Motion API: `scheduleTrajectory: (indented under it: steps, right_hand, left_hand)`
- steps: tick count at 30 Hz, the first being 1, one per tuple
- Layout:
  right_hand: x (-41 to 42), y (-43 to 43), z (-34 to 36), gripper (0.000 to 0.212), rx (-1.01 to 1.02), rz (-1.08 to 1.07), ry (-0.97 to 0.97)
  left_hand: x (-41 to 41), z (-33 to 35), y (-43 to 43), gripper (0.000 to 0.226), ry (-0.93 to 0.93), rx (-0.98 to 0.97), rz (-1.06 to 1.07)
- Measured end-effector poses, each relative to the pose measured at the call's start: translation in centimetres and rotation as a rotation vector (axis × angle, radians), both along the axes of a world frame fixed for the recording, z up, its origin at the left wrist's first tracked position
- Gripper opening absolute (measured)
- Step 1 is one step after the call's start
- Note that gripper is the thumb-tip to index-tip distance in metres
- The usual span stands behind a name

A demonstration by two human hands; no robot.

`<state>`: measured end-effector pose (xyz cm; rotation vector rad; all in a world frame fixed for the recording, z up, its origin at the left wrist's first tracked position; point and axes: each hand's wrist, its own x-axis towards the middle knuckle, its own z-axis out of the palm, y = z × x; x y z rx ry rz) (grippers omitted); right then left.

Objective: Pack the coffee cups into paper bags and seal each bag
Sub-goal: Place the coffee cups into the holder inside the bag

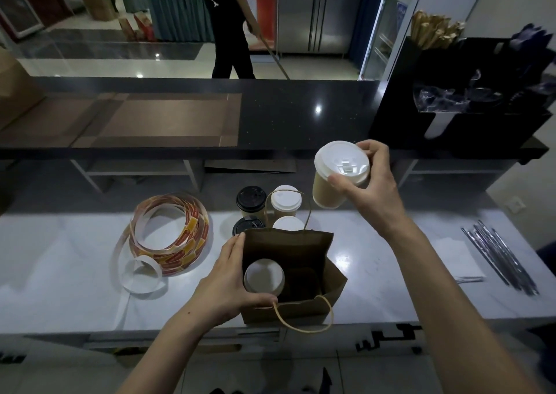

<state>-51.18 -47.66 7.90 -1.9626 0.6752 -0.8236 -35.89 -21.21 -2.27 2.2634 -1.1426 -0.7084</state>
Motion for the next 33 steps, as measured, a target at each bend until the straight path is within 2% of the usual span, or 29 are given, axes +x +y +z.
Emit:
scheduleTrajectory:
  steps: [4, 7, 13, 19, 24, 33]
  right_hand:
    - [-1.4, 1.6, 1.3, 0.084, 0.046, 0.048, -0.024]
    - [-2.2, 2.8, 1.5, 0.076, 0.09, 0.106, -0.015]
    - [-2.5, 5.4, -0.5, 0.08, 0.111, 0.24, 0.109]
    - [-1.8, 7.7, -3.2, 0.08, 0.152, 0.227, 0.179]
    - [-1.6, 8.2, -5.4, 0.07, 0.158, 0.238, 0.264]
    - [-3.0, 7.2, -6.1, 0.071, -0.047, 0.229, 0.483]
  left_hand:
    - [0.0, 0.0, 0.0, 0.147, -0.009, -0.006, -0.007]
    - [-0.1, 0.0, 0.2, 0.149, -0.015, -0.003, -0.007]
    - [0.0, -0.2, 0.4, 0.148, -0.011, -0.021, -0.004]
    - [0.0, -0.1, 0.2, 0.158, -0.02, -0.003, 0.001]
    - [-0.2, -0.1, 0.1, 0.148, -0.049, 0.005, -0.007]
    - [-0.1, -0.7, 0.3, 0.15, -0.041, 0.012, -0.003]
